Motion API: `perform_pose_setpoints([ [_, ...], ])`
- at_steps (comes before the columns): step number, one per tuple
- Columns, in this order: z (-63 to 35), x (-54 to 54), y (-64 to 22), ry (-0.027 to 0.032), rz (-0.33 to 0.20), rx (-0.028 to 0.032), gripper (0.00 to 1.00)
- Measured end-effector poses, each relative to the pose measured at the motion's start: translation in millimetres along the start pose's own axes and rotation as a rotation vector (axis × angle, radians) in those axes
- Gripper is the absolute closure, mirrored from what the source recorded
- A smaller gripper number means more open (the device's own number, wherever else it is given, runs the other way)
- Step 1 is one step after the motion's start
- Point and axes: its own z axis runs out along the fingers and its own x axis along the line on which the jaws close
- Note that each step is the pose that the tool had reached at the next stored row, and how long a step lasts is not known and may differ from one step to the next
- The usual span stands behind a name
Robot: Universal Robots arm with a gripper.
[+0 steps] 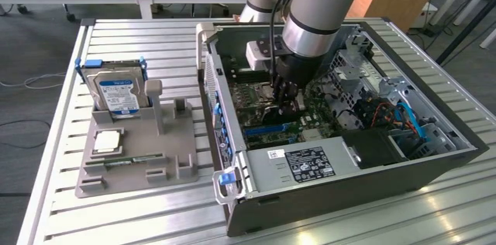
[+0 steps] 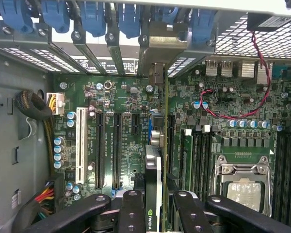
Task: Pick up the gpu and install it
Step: 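Insert the gpu into the slot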
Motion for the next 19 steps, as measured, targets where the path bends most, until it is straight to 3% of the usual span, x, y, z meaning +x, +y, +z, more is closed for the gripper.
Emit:
perform_pose_setpoints([
  [19, 5.1, 0.3, 0.0, 0.0004, 0.000, -0.0002, 0.73],
])
